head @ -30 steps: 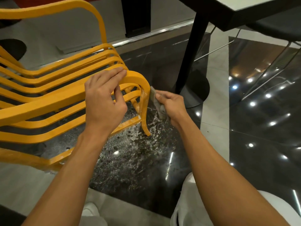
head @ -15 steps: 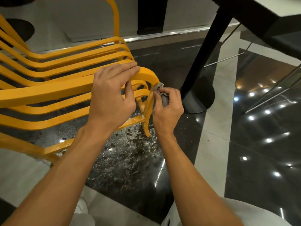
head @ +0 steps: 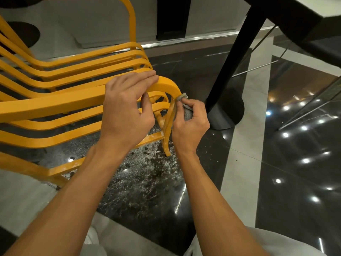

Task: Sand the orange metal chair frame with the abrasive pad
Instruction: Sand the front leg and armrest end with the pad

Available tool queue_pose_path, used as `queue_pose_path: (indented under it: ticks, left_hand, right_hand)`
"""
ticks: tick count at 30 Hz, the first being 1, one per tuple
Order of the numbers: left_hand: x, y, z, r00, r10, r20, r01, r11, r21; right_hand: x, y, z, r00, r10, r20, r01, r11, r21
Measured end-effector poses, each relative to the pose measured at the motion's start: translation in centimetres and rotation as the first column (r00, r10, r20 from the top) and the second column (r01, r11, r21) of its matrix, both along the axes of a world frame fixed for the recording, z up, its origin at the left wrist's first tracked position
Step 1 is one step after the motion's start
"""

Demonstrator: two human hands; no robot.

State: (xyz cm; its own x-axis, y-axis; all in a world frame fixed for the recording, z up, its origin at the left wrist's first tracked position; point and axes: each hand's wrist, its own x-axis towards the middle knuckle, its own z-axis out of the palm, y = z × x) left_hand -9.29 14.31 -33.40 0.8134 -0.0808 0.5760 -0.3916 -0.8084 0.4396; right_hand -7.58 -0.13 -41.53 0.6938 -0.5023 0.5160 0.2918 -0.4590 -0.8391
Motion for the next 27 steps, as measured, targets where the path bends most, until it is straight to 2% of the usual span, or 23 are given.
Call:
queue_pose_path:
  ticks: [2, 7, 9, 15, 17, 21, 25, 27]
  left_hand:
    - [0.0, 0.0, 0.0, 1.000, 0.001, -0.001, -0.001, 1.000, 0.001]
    - [-0.1, -0.1, 0.0, 1.000, 0.009, -0.006, -0.009, 1.000, 0.008]
    - [0.0, 0.0, -0.1, 1.000, 0.007, -0.009, -0.007, 1.000, 0.008]
    - [0.0, 0.0, -0.1, 1.000, 0.002, 0.001, -0.002, 1.000, -0.001]
    - [0.0, 0.0, -0.1, 1.000, 0.003, 0.003, -0.003, 1.000, -0.002]
    - [0.1, -0.1, -0.2, 1.000, 0.012, 0.007, -0.012, 1.000, -0.005]
    - [0.0, -0.1, -0.2, 1.000, 0.011, 0.004, -0.011, 1.000, -0.009]
    - [0.0, -0.1, -0.1, 1.000, 0.005, -0.001, -0.005, 1.000, -0.010]
  right_hand:
    - [-0.1, 0.2, 0.0, 0.999, -0.025, -0.041, 0.026, 0.999, 0.035]
    - [0.1, 1.0, 2.0, 0.996, 0.044, 0.082, -0.043, 0.999, -0.011]
    - [0.1, 1.0, 1.4, 0.996, 0.039, 0.075, -0.039, 0.999, -0.009]
    - [-0.3, 0.5, -3.0, 0.986, 0.002, -0.165, 0.015, 0.995, 0.099]
    - [-0.3, 0.5, -3.2, 0.980, 0.009, -0.201, 0.015, 0.993, 0.117]
    - [0.0, 0.8, -2.0, 0.995, -0.023, -0.099, 0.035, 0.993, 0.117]
    - [-0.3, 0.8, -2.8, 0.988, -0.004, -0.154, 0.017, 0.997, 0.080]
    - [-0.2, 0.6, -2.6, 0.992, -0.021, -0.122, 0.028, 0.998, 0.055]
